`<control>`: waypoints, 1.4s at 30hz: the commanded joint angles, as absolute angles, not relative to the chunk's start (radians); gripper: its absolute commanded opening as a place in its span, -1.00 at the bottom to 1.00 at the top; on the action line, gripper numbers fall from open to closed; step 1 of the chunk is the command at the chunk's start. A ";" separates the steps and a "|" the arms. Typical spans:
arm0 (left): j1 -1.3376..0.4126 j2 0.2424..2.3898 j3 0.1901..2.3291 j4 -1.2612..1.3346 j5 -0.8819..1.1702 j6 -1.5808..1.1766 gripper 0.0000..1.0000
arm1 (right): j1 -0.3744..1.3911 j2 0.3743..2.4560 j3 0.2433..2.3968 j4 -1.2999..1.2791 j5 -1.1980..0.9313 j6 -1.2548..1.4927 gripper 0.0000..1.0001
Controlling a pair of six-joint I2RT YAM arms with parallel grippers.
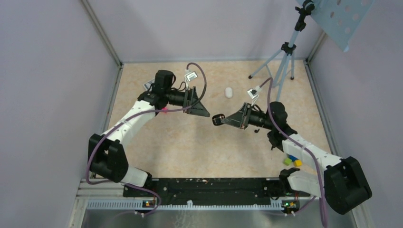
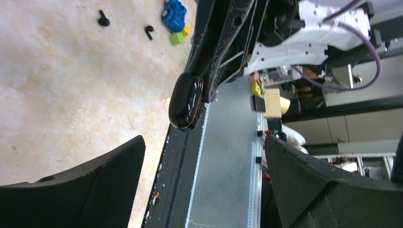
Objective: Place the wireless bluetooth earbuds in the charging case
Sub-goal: Pass from the left arm to the right, then open the charging case.
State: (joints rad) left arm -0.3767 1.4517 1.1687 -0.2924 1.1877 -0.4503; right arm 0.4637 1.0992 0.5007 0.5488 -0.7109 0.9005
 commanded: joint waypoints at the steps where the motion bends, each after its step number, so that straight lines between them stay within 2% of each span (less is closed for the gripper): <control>1: -0.406 1.448 1.182 -0.411 1.269 -0.288 0.98 | 0.451 1.129 0.597 0.498 -0.939 0.799 -1.00; 6: -0.411 1.452 1.162 -0.403 1.271 -0.316 0.85 | 0.451 1.160 0.651 0.456 -1.024 0.753 -1.00; 11: -0.423 1.444 1.134 -0.308 1.285 -0.390 0.48 | 0.451 1.182 0.665 0.469 -1.055 0.758 -1.00; 16: -0.478 1.452 1.144 -0.293 1.273 -0.411 0.39 | 0.452 1.201 0.666 0.503 -1.065 0.772 -1.00; 19: -0.497 1.457 1.135 -0.248 1.271 -0.449 0.12 | 0.452 1.207 0.664 0.516 -1.064 0.778 -1.00; 22: -0.518 1.463 1.139 -0.232 1.271 -0.460 0.00 | 0.452 1.206 0.663 0.518 -1.063 0.780 -1.00; 32: -0.554 1.485 1.137 -0.225 1.258 -0.458 -0.29 | 0.451 1.197 0.655 0.514 -1.059 0.775 -1.00; 39: -0.570 1.488 1.138 -0.233 1.289 -0.439 -0.27 | 0.451 1.190 0.655 0.473 -1.046 0.744 -1.00; 42: -0.572 1.492 1.137 -0.251 1.293 -0.424 -0.32 | 0.451 1.191 0.657 0.455 -1.040 0.732 -1.00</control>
